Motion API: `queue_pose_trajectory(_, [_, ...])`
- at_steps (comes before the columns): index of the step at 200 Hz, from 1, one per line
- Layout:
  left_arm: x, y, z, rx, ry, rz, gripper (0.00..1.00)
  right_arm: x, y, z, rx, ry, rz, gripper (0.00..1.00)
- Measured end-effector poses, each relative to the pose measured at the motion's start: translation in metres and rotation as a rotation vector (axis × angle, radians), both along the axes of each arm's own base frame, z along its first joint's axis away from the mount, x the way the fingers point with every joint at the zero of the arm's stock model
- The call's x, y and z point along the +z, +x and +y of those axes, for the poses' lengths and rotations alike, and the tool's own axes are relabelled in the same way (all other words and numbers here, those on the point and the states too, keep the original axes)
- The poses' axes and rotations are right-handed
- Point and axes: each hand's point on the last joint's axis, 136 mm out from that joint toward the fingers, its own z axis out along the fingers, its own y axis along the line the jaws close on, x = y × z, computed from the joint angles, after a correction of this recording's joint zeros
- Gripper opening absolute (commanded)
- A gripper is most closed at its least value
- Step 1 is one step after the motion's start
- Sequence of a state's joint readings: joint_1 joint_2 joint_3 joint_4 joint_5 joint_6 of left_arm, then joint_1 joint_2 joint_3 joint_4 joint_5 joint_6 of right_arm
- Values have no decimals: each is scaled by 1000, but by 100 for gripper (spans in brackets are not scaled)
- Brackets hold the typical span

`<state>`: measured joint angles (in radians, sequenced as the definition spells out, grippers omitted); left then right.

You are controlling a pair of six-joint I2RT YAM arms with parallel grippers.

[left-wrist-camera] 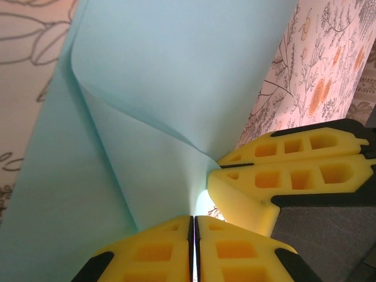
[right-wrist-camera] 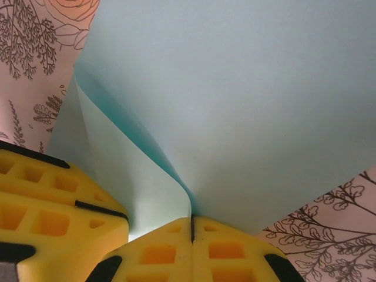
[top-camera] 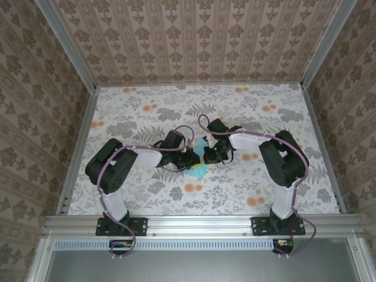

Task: Fold a paper plane with a square sheet of paper (pick it up from the middle)
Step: Fold the triangle a second time at the center of the table.

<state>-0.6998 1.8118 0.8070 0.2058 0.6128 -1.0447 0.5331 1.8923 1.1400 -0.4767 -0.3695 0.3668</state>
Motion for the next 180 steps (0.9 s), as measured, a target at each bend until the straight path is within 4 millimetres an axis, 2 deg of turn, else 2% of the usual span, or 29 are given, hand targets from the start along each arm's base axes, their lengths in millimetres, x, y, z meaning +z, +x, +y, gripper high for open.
queue_pose_trajectory(87, [-7, -1, 1, 3, 12, 17, 11, 0, 0, 0, 1, -2, 3, 4])
queue_pose_trajectory(108, [-7, -1, 2, 8, 19, 23, 10, 0, 0, 0, 0, -6, 4, 8])
queue_pose_trajectory(130, [-8, -2, 3, 11, 34, 34, 10, 0, 1, -4, -19, -26, 7, 19])
queue_pose_trajectory(149, [-9, -3, 2, 11, 40, 36, 10, 4, 3, -7, -49, -39, -2, 23])
queue_pose_trajectory(180, [-9, -3, 2, 19, 43, 43, 9, 22, 10, -19, -113, -48, -54, 22])
